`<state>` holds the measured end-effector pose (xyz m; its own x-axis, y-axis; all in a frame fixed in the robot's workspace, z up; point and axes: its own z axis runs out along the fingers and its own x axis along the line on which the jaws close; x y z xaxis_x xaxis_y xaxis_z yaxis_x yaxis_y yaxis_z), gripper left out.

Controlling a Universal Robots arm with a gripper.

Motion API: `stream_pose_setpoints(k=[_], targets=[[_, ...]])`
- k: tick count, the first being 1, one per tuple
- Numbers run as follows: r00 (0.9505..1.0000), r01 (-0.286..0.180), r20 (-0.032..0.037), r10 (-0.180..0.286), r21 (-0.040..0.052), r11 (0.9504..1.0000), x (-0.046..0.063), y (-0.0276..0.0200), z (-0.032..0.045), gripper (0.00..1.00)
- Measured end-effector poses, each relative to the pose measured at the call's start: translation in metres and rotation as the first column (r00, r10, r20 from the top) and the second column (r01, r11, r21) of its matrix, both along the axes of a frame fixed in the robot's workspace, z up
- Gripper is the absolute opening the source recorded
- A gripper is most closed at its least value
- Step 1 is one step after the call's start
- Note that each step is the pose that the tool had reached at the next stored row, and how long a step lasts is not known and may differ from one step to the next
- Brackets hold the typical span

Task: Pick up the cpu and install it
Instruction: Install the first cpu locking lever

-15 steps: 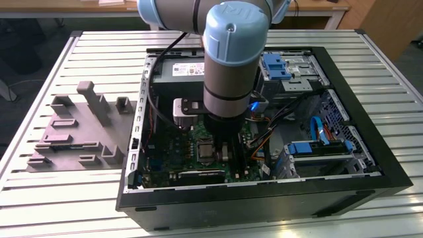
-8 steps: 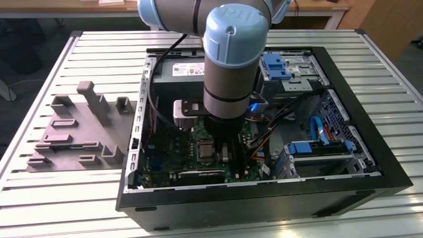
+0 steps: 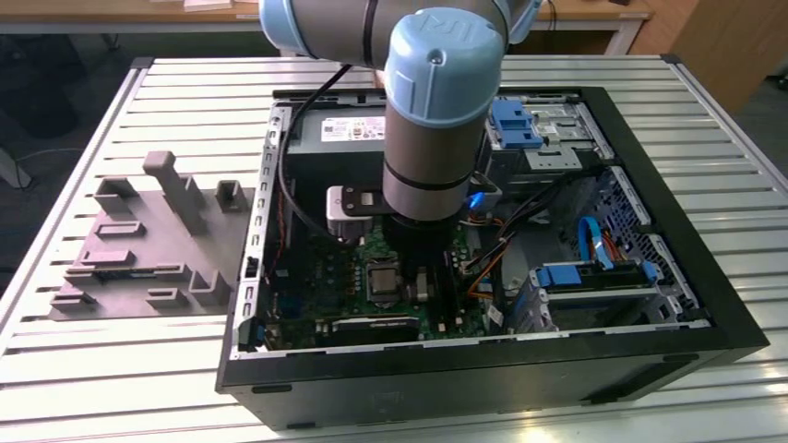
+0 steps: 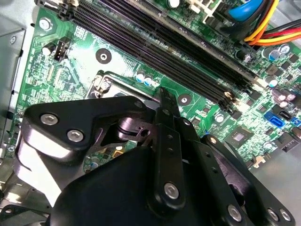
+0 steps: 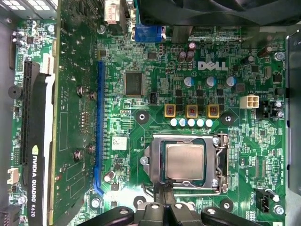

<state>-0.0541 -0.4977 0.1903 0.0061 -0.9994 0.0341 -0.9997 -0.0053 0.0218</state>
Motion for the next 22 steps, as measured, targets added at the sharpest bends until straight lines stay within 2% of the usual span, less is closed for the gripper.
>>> stream_pose_setpoints(k=[15,22], targets=[[1.0,0.0,-0.0011,0.0,0.0013,1.0,0.0029,0.0,-0.0024,0.11],[1.0,0.0,-0.0009,0.0,0.0029,1.0,0.0028,0.0001,0.0001,0.11]])
